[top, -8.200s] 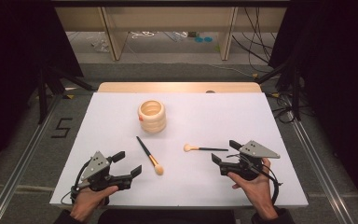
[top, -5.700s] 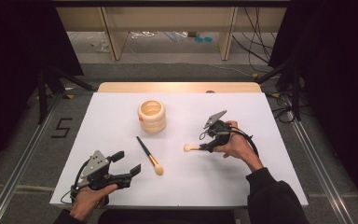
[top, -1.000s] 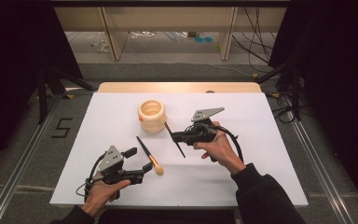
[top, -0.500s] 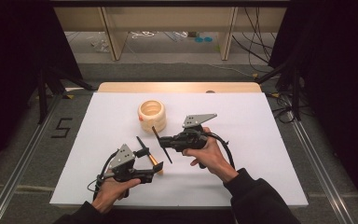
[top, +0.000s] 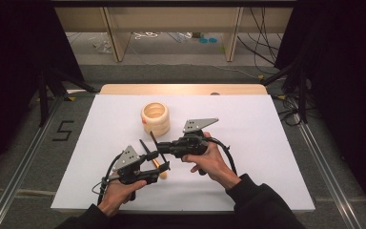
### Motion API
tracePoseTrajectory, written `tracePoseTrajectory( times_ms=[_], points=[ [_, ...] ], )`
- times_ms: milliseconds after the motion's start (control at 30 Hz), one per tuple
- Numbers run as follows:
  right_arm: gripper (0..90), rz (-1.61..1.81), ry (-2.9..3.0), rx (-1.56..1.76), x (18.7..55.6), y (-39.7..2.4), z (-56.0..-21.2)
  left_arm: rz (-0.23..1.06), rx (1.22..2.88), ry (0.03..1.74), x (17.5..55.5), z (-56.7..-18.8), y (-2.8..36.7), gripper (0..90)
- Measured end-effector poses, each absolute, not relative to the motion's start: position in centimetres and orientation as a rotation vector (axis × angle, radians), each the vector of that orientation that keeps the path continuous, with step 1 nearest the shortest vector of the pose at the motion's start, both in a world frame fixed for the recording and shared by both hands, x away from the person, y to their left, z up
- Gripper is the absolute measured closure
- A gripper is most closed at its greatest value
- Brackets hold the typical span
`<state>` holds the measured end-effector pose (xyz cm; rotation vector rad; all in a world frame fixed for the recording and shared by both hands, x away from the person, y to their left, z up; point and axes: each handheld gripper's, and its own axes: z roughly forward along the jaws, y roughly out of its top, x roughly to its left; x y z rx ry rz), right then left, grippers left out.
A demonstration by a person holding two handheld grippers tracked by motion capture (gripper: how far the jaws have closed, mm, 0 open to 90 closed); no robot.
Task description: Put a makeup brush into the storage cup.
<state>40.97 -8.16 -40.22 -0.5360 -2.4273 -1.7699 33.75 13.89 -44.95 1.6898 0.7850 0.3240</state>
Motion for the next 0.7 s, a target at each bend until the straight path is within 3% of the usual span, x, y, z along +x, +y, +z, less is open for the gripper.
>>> tracePoseTrajectory(
  times_ms=[367,700],
  points=[
    [83.1,-1.760,-2.426,-0.512,40.68,-7.75,-40.50,0.286,1.661,0.805,33.89,-44.83,14.05,56.9],
    [83.0,-1.755,-2.415,-0.523,40.56,-7.65,-40.59,0.244,1.645,0.810,33.81,-44.69,14.10,65.4]
  ],
)
